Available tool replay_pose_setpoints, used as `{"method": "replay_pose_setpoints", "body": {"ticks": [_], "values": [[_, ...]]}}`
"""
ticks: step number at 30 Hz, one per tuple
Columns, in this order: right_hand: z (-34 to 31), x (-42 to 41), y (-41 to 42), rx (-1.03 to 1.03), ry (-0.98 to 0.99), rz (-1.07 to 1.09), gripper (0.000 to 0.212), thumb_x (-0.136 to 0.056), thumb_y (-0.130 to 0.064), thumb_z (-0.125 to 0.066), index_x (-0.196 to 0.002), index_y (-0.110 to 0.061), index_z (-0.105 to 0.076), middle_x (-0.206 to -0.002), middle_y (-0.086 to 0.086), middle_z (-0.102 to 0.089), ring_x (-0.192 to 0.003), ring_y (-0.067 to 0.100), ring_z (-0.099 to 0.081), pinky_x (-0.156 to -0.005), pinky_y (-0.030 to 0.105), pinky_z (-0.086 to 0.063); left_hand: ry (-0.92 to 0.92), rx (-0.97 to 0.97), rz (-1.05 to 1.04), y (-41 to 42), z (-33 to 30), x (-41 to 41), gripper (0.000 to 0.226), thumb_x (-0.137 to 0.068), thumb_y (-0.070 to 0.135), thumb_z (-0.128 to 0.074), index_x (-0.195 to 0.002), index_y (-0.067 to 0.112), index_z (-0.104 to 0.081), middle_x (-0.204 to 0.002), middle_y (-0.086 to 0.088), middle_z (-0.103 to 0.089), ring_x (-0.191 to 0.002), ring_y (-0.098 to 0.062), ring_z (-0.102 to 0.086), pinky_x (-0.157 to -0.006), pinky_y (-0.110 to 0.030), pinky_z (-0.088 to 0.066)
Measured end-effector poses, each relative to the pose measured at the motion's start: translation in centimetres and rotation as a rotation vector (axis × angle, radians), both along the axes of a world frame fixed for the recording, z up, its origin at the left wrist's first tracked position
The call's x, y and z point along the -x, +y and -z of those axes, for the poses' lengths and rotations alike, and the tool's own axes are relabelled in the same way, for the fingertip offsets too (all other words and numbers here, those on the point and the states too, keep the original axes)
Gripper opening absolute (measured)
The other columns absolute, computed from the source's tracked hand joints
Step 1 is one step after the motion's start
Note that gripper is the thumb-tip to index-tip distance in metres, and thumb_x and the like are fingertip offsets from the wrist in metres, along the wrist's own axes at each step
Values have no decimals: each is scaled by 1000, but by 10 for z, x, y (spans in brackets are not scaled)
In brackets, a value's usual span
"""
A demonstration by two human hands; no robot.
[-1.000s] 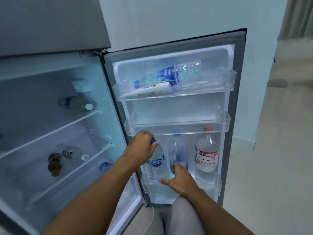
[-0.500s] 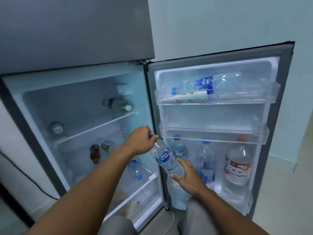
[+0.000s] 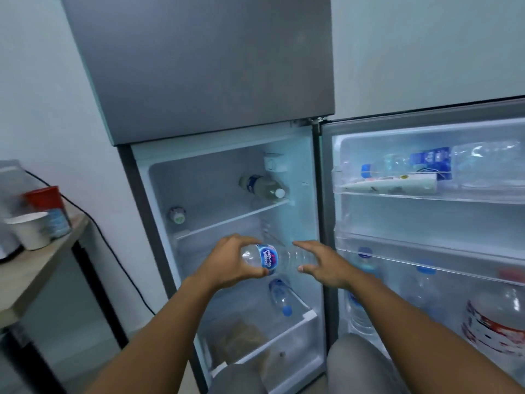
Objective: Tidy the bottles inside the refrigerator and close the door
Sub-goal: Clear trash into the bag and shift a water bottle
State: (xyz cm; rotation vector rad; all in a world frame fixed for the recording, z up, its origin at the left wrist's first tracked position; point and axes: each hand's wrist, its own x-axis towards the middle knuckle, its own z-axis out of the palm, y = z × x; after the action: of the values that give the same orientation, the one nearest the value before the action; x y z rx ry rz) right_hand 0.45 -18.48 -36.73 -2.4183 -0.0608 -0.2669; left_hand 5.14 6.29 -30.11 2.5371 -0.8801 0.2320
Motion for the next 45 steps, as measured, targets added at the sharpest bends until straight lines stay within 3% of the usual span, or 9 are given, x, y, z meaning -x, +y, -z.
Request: {"method": "replay_pose_setpoints", "body": {"ticks": [5, 9, 12, 17, 24, 27, 34, 40, 45], "values": [[-27, -46, 22, -20, -90, -11, 64, -93, -24, -67, -150, -19, -38, -152, 1, -35, -140, 18, -37, -113, 23, -24, 94, 425, -123, 18, 2, -6, 58, -53, 46, -91, -106, 28, -73, -81, 0, -75, -70, -23, -72, -70, -39, -61], [-38, -99, 39, -71, -154, -22, 65, -91, -27, -70, -148, -18, -42, -153, 4, -38, -138, 22, -41, -117, 37, -33, 43, 615, -208, 20, -2, -23, 42, -63, 16, -91, -94, 31, -67, -69, -8, -72, -52, -15, -66, -50, -27, -55], [-49, -138, 50, -85, -184, -55, 64, -90, -27, -71, -147, -19, -43, -151, 5, -41, -134, 25, -45, -114, 38, -36, -61, 646, -273, 23, -1, -43, 39, -65, 17, -89, -90, 35, -65, -70, 13, -68, -64, 2, -67, -53, -13, -51], [-63, -192, 50, -208, -173, -133, 57, -92, -31, -68, -144, -26, -46, -141, -3, -47, -124, 14, -51, -103, 29, -43, -78, 840, -508, 24, -2, -81, 33, -68, 33, -87, -96, 29, -71, -80, 6, -72, -69, -1, -66, -60, -15, -50], [-59, -235, 61, 11, -46, -136, 54, -101, -38, -48, -149, -15, -39, -157, 3, -36, -142, 20, -37, -115, 29, -29, -129, 814, -616, 8, -1, -133, 48, -71, 32, -84, -115, 22, -69, -114, 5, -67, -91, -6, -60, -67, -7, -39], [-53, -246, 61, 287, -13, -134, 61, -104, -48, -31, -153, -11, -29, -161, 7, -28, -150, 22, -20, -123, 35, -9, -138, 796, -626, 3, 6, -146, 56, -79, 28, -80, -130, 22, -61, -134, 4, -58, -111, -7, -53, -90, -19, -42], [-23, -246, 54, 345, -203, -63, 118, -68, -83, 18, -152, -18, -35, -160, 1, -31, -149, 16, -23, -120, 28, -9, -113, 632, -534, -3, 20, -164, 56, -97, 23, -58, -149, 19, -36, -155, 2, -35, -143, -9, -27, -112, -16, -16], [-25, -245, 53, 346, -152, -61, 76, -95, -67, -24, -155, -20, -27, -164, -3, -22, -151, 14, -14, -122, 28, -6, -351, 459, -696, -5, 27, -182, 52, -95, 39, -58, -139, 14, -48, -149, -8, -43, -147, -25, -20, -119, -26, 17], [-27, -245, 54, 334, -144, -60, 78, -94, -69, -27, -156, -20, -26, -164, -4, -22, -151, 12, -12, -122, 28, -5, -419, 466, -888, -3, 20, -206, 55, -82, 37, -72, -115, -4, -58, -117, -21, -59, -119, -38, -48, -113, -52, -29]]}}
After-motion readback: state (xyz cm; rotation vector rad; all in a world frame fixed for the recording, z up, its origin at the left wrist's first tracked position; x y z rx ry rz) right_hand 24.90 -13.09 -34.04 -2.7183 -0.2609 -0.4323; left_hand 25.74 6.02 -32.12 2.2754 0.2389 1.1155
